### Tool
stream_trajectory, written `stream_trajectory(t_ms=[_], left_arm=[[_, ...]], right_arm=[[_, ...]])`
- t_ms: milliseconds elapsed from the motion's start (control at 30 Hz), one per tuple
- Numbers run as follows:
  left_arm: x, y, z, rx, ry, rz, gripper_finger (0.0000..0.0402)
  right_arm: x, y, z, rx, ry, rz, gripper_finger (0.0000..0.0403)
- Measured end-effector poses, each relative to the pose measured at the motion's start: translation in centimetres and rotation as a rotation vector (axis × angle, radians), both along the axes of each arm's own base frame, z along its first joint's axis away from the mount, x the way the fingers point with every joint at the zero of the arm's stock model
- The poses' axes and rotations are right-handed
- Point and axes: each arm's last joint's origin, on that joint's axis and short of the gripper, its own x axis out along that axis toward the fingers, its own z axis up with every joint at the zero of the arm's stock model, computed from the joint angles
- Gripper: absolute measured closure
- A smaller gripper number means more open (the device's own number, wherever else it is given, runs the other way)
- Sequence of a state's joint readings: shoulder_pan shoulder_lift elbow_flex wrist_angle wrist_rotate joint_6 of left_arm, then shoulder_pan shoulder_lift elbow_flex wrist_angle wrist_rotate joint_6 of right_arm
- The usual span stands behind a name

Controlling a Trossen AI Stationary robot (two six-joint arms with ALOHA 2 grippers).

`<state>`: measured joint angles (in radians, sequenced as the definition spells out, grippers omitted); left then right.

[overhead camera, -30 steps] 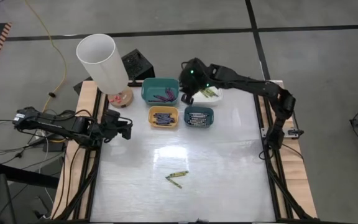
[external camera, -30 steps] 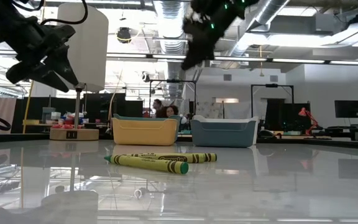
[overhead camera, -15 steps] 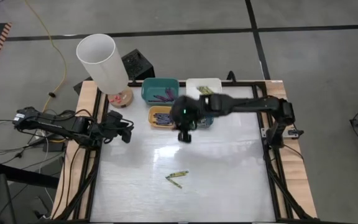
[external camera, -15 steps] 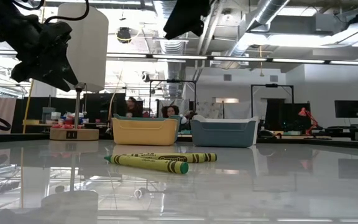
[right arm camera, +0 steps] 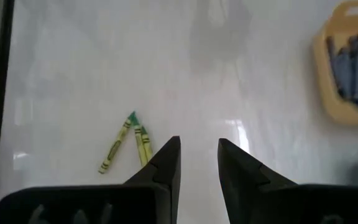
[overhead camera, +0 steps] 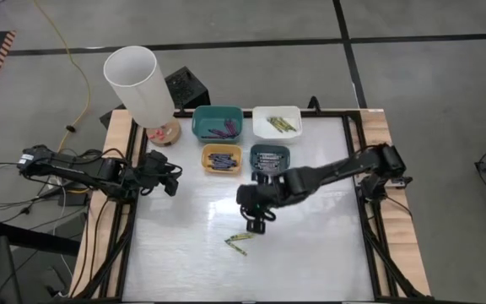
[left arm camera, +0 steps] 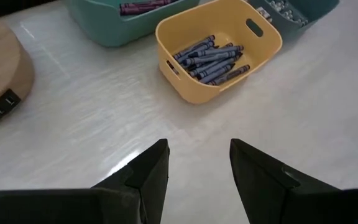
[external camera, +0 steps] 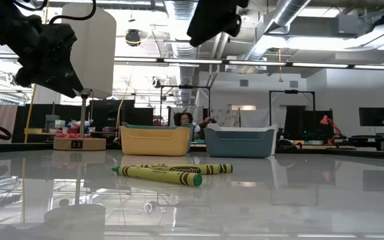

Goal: Sort crayons
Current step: Put the green crayon into the white bin

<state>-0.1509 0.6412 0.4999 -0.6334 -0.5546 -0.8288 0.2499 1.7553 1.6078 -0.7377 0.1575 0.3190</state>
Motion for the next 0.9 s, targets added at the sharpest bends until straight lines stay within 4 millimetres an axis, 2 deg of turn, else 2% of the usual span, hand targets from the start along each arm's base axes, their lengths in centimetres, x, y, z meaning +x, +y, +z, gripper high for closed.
stream_trajectory(t_ms=[167, 333, 733, 900], left_arm=[[0.0, 0.0, 0.0, 0.016, 0.01, -0.012, 0.0242], [0.0, 0.0, 0.0, 0.016, 0.01, -0.012, 0.0242], [0.0, 0.1, 0.0, 0.025, 0.006, 0.004, 0.0242], [0.0, 0.1, 0.0, 0.032, 0.003, 0.016, 0.0242]], right_arm=[[-0.6, 1.7, -2.6, 0.015, 0.024, -0.024, 0.0301], [-1.2, 2.5, -5.3, 0.044, 0.053, -0.047, 0.0301], [-2.2, 2.7, -8.6, 0.045, 0.096, -0.055, 0.0301], [-2.1, 2.8, -8.9, 0.046, 0.071, -0.042, 0.0301]])
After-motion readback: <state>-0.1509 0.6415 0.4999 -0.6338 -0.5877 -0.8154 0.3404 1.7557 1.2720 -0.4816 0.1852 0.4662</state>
